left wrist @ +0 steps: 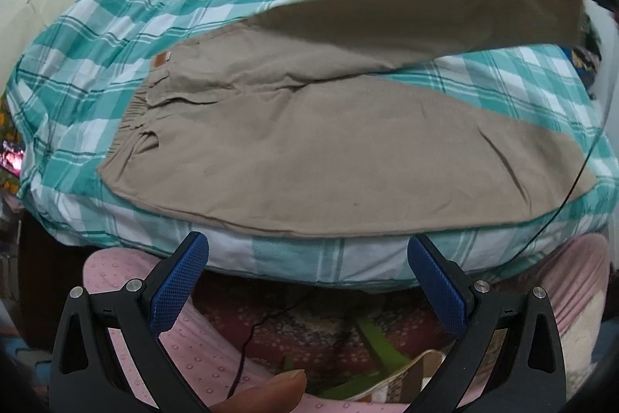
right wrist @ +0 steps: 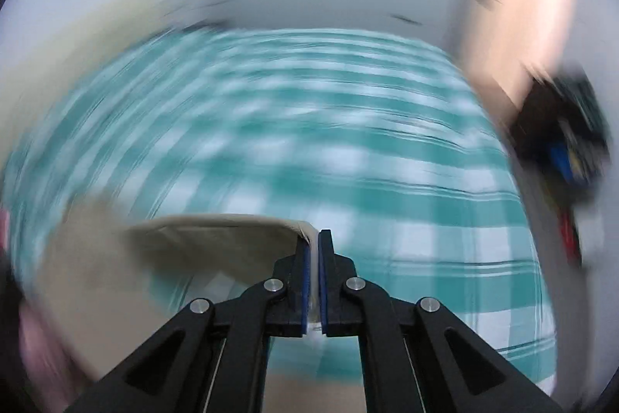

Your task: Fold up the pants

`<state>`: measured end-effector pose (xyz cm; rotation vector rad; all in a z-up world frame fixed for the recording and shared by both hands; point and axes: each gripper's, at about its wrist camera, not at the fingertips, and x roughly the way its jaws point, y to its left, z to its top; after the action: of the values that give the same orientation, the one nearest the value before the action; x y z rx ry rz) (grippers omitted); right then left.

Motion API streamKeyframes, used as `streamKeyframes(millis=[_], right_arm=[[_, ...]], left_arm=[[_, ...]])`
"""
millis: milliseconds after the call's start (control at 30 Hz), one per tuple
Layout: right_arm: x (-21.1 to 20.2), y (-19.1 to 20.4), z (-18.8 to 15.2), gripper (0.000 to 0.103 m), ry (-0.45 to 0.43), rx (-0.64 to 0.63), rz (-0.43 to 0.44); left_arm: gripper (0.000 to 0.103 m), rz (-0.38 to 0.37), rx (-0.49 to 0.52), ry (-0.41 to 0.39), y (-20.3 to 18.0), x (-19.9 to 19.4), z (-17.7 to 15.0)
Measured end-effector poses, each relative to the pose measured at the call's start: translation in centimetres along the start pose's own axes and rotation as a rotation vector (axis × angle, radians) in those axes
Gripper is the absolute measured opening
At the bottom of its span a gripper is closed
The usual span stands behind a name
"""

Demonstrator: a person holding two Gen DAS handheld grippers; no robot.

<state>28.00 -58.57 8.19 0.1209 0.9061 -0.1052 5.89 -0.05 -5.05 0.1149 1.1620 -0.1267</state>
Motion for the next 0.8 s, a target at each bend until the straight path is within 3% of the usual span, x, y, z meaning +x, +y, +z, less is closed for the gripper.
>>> streamKeyframes(millis=[33, 67, 100, 167, 300, 367, 433, 500, 600, 667, 700, 767, 800], right_arm=[[2.2, -3.2, 2.5, 0.034, 0.023, 0.128, -0.039], [3.3, -5.5, 3.6, 0.039, -0.011, 0.214, -0.121], [3.7, -6.5, 3.6, 0.039, -0.04, 0.249, -0.169], [5.4, -7.5, 1.3, 0.039, -0.049, 0.294, -0.139], [10.9, -7.5, -6.9, 0.039, 0.109, 0.298, -0.074], [13.3, -7.4, -12.2, 0.039, 0.169, 0.303, -0.041], [14.9, -6.7, -16.2, 0.039, 0.183, 0.323, 0.013], [14.7, -5.7, -19.4, 0.039, 0.16, 0.337, 0.065], [14.0, -2.4, -23.2, 0.04, 0.12, 0.342, 0.118], [14.0, 0.8, -25.2, 0.04, 0.119, 0.298, 0.141], [13.9, 1.9, -25.6, 0.04, 0.121, 0.273, 0.142], [14.2, 4.4, -26.2, 0.04, 0.14, 0.176, 0.142], [14.4, 5.4, -26.4, 0.04, 0.161, 0.125, 0.15]], left_arm=[[0.103, -0.001, -0.007, 0.007, 0.2, 0.0, 0.1], [0.103, -0.002, -0.017, 0.011, 0.5, -0.1, 0.0], [0.103, 0.003, -0.026, 0.009, 0.8, -0.2, -0.1], [0.103, 0.035, -0.046, 0.003, 1.7, -0.1, -0.6], [0.103, 0.068, -0.087, 0.077, 3.6, 3.5, -0.3], [0.103, 0.063, -0.061, 0.067, 3.7, 5.2, 1.5], [0.103, 0.05, -0.031, 0.031, 3.5, 6.5, 3.9], [0.103, 0.055, -0.006, -0.061, 3.2, 8.1, 8.5], [0.103, 0.063, -0.021, -0.193, 2.5, 11.2, 15.8], [0.103, 0.076, -0.041, -0.231, 2.2, 14.7, 19.2], [0.103, 0.11, -0.036, -0.227, 2.0, 17.2, 20.2], [0.101, 0.22, 0.013, -0.124, 1.6, 23.5, 20.0], [0.102, 0.222, 0.037, -0.083, 1.6, 25.3, 19.0]])
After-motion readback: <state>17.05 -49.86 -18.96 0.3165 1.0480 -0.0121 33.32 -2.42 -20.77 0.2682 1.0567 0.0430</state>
